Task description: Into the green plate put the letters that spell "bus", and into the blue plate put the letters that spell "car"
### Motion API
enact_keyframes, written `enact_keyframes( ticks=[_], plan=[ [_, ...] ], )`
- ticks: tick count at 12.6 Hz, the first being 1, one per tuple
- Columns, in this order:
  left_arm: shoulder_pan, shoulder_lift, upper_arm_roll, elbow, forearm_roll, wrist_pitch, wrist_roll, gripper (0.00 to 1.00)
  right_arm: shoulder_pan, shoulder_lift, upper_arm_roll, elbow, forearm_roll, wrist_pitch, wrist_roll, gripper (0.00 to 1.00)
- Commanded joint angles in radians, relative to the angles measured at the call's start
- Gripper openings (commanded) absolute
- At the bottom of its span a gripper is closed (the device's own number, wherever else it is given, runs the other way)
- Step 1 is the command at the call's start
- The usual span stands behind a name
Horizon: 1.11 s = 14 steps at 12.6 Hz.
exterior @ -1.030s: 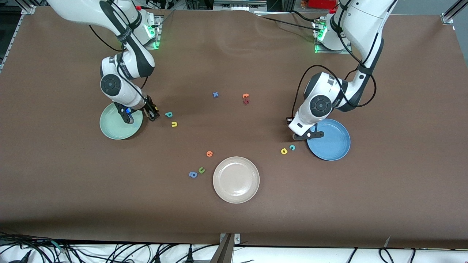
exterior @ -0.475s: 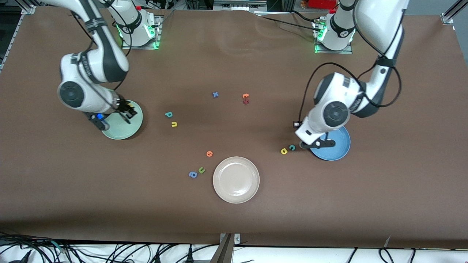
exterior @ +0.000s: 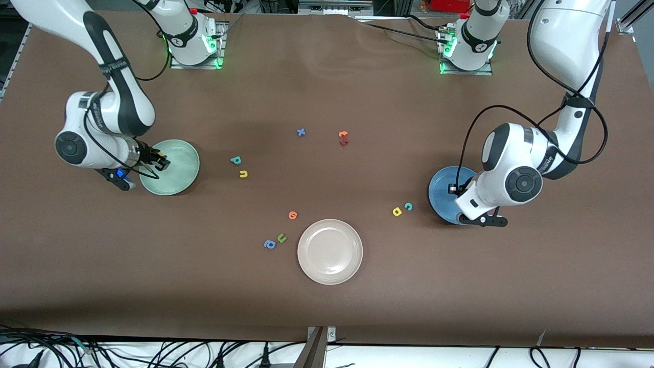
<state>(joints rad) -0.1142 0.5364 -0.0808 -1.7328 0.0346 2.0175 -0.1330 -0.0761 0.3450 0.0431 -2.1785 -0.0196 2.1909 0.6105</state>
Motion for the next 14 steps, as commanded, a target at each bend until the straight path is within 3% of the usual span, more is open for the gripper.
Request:
enact_keyframes(
  ticks=[1, 2, 3, 4, 7, 10, 14],
  plan=[
    [0.033, 0.060, -0.008, 0.073, 0.022, -0.014, 0.055, 0.15, 0.001, 0.022, 0.000, -0.021, 0.001, 0.055, -0.023, 0.29],
    [0.031, 0.069, -0.010, 0.073, 0.019, -0.014, 0.052, 0.59, 0.001, 0.022, 0.000, -0.020, 0.001, 0.055, -0.023, 0.71],
    [0.034, 0.076, -0.008, 0.073, 0.010, -0.013, 0.050, 1.00, 0.001, 0.019, 0.000, -0.020, 0.001, 0.053, -0.023, 0.91],
    [0.033, 0.074, -0.010, 0.075, 0.011, -0.014, 0.049, 1.00, 0.001, 0.016, 0.000, -0.020, 0.001, 0.049, -0.021, 0.98],
    [0.001, 0.068, -0.033, 0.079, 0.002, -0.011, 0.026, 1.00, 0.004, -0.067, 0.020, -0.007, 0.001, -0.066, 0.041, 0.98],
    [-0.097, 0.073, -0.039, 0.075, 0.040, 0.081, 0.031, 0.98, 0.004, -0.136, 0.148, -0.003, 0.048, -0.123, 0.220, 0.98],
    [-0.120, 0.131, -0.053, 0.059, 0.070, 0.213, 0.266, 0.98, 0.009, -0.094, 0.289, -0.003, 0.075, -0.005, 0.481, 0.98]
  ],
)
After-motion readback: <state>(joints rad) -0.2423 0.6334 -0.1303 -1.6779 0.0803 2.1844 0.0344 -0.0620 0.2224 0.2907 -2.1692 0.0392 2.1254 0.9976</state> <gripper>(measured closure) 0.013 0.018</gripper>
